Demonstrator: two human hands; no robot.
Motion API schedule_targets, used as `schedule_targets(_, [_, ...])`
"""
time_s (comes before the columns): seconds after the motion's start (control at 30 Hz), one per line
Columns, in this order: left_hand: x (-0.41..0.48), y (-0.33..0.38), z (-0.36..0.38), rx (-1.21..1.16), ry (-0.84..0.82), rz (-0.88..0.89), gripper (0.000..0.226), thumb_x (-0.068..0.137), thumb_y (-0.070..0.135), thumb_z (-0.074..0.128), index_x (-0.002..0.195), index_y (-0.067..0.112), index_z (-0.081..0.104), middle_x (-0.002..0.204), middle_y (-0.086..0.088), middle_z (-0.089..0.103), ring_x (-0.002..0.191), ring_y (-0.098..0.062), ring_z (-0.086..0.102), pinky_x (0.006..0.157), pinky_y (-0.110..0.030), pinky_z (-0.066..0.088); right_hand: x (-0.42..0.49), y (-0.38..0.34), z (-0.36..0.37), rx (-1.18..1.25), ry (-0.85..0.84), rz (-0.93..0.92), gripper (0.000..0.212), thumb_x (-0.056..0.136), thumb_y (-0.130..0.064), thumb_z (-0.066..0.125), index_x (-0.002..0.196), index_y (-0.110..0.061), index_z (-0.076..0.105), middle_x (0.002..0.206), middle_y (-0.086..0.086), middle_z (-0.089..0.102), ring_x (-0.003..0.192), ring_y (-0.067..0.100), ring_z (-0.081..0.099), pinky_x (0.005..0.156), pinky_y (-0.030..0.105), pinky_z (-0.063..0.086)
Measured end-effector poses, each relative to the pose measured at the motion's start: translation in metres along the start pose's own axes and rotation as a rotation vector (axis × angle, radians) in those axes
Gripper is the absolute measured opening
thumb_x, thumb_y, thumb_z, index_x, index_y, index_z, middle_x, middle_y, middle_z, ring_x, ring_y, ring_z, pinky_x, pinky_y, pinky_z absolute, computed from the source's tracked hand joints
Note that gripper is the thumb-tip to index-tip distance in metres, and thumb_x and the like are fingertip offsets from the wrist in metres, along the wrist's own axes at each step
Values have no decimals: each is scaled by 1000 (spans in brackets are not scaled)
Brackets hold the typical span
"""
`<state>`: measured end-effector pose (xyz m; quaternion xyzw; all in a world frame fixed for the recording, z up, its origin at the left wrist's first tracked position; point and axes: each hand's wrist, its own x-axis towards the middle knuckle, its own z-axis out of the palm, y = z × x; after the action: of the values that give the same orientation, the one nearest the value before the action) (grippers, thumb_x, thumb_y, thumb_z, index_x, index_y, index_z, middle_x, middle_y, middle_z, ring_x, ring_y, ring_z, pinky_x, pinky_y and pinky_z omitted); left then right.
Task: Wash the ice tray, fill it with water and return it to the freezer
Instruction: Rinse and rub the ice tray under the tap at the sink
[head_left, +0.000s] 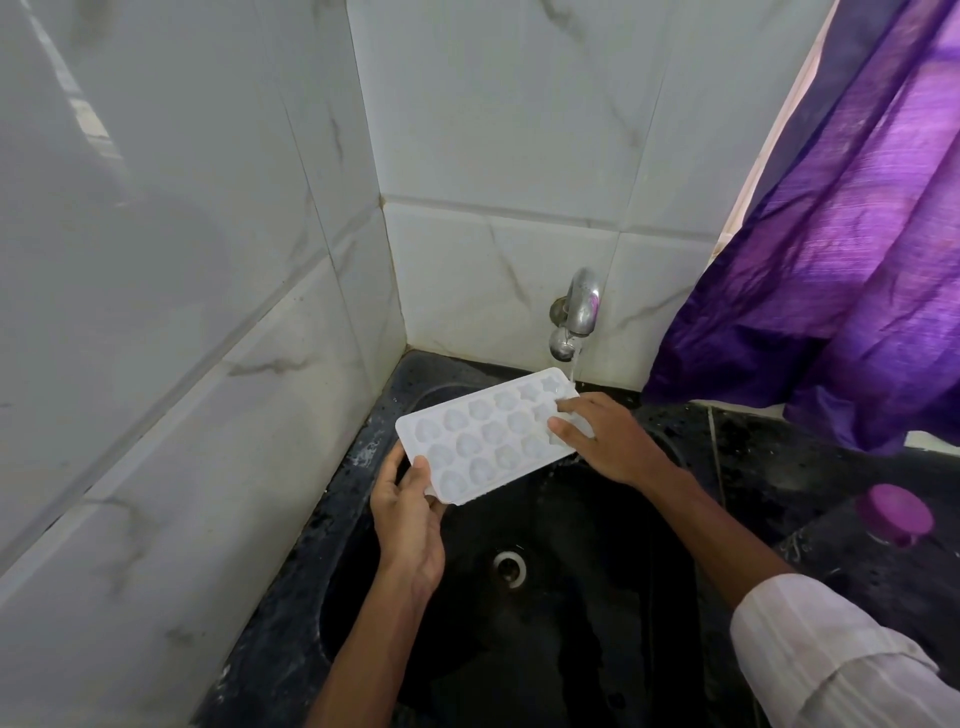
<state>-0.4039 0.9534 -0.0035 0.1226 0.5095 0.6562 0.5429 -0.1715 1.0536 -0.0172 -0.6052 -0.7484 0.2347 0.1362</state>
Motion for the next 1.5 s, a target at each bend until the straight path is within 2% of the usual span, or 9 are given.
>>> schedule_targets(0.17, [0,-2,2,-9,3,-5,39,102,4,51,138,17,55,117,-4,71,105,-24,70,87,-44,59,1,-1,-6,-39,4,-17,48,97,-54,48,131,-22,57,140,-4,55,128,12,47,106,34,38])
schedule_targets(0.3, [-3,-3,4,-40,9,-9,39,102,4,50,137,18,56,120,-5,71,105,-23,70,80,-38,60,1,-5,-7,-59,-1,5,50,99,-54,44,138,-23,51,146,0,46,130,16,47,107,38,40])
schedule_targets(0.4, [-3,-4,4,-47,11,-1,39,102,4,50,137,18,56,120,-5,71,104,-22,71,77,-36,59,3,-4,-6,-45,-8,13,50,99,-54,43,141,-26,49,147,2,42,128,19,48,104,35,40])
schedule_targets(0.63, [-4,-4,2,-46,16,-7,39,102,4,50,137,18,56,118,-5,71,103,-22,71,80,-39,59,5,-3,-6,-44,-6,-14,46,98,-53,47,132,-23,56,143,-1,50,129,14,47,104,31,36])
schedule_targets(0.77, [-4,-3,4,-38,9,-14,39,102,5,50,139,18,55,120,-5,70,105,-23,70,83,-39,59,4,-7,-6,-63,-7,18,51,99,-53,43,139,-23,50,147,3,43,129,20,48,107,38,41])
schedule_targets(0.93, [-3,1,3,-14,-2,1,37,102,4,50,136,19,55,115,-3,71,102,-21,71,70,-30,61,2,-6,-6,-66,-21,28,50,100,-54,41,140,-26,49,145,5,41,124,22,51,103,38,44])
schedule_targets(1.17, [-3,0,-2,14,-32,-33,37,102,4,50,135,19,55,109,-1,72,94,-17,73,77,-37,60,2,-3,-9,-59,-1,2,48,98,-53,47,134,-22,54,140,4,46,123,19,51,102,33,39])
schedule_targets(1.33, [-1,4,-6,40,-70,-46,36,101,2,51,133,18,53,115,-5,71,105,-26,70,80,-43,59,0,-5,-8,-43,-4,10,49,99,-54,44,138,-25,51,142,6,42,123,23,51,102,37,43])
schedule_targets(1.5, [-2,7,-13,129,-114,-79,36,102,1,49,133,18,46,123,-8,67,111,-30,67,84,-48,59,0,-4,-11,-53,-39,5,49,98,-53,46,138,-27,52,139,5,43,120,21,52,99,33,41])
